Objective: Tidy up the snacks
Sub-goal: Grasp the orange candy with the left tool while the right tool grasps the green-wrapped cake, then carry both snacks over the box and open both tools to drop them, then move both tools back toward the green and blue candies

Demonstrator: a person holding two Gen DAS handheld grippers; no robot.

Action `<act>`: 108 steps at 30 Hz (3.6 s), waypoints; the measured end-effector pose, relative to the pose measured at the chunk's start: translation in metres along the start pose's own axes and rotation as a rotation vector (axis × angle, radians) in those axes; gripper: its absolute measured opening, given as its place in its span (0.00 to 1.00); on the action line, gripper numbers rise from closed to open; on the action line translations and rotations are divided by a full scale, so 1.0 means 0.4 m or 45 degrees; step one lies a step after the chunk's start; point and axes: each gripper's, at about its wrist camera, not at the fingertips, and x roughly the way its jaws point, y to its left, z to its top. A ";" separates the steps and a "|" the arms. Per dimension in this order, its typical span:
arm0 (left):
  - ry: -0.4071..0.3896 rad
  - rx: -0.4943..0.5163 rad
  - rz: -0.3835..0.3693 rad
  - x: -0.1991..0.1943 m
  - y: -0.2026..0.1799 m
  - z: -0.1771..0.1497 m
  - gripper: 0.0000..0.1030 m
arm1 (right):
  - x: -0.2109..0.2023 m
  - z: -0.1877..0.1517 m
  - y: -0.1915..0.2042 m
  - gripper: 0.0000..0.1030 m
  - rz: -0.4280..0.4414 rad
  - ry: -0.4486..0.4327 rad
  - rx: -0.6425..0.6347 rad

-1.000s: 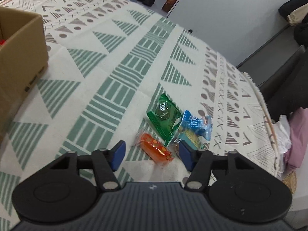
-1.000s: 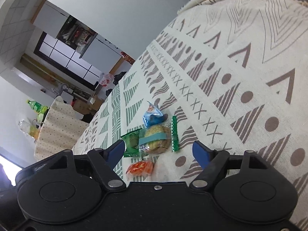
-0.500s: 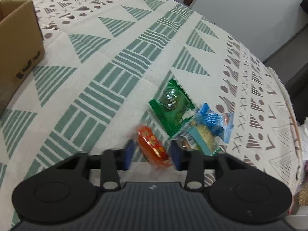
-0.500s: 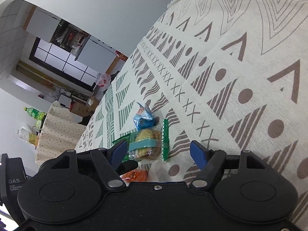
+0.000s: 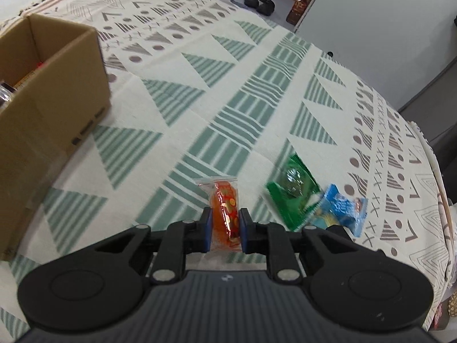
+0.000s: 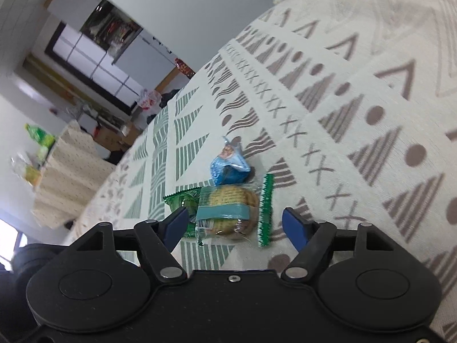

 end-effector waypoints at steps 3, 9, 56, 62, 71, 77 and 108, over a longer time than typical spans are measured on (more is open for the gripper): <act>-0.021 -0.021 0.005 -0.014 0.030 0.010 0.18 | 0.015 -0.001 0.020 0.76 -0.031 -0.007 -0.043; -0.019 -0.061 0.018 -0.027 0.092 0.015 0.18 | 0.042 -0.004 0.058 0.78 -0.095 -0.013 -0.138; -0.270 -0.136 0.074 -0.385 0.513 0.185 0.18 | -0.077 -0.198 0.451 0.50 0.242 0.015 -0.542; -0.258 -0.152 0.066 -0.369 0.546 0.205 0.18 | -0.083 -0.203 0.473 0.50 0.342 0.003 -0.529; -0.239 -0.122 -0.025 -0.330 0.548 0.236 0.31 | -0.062 -0.260 0.534 0.50 0.403 0.024 -0.608; -0.227 -0.153 0.007 -0.331 0.571 0.234 0.48 | -0.044 -0.288 0.570 0.51 0.427 0.041 -0.662; -0.235 -0.038 0.031 -0.375 0.372 0.151 1.00 | -0.155 -0.145 0.440 0.91 0.313 0.000 -0.522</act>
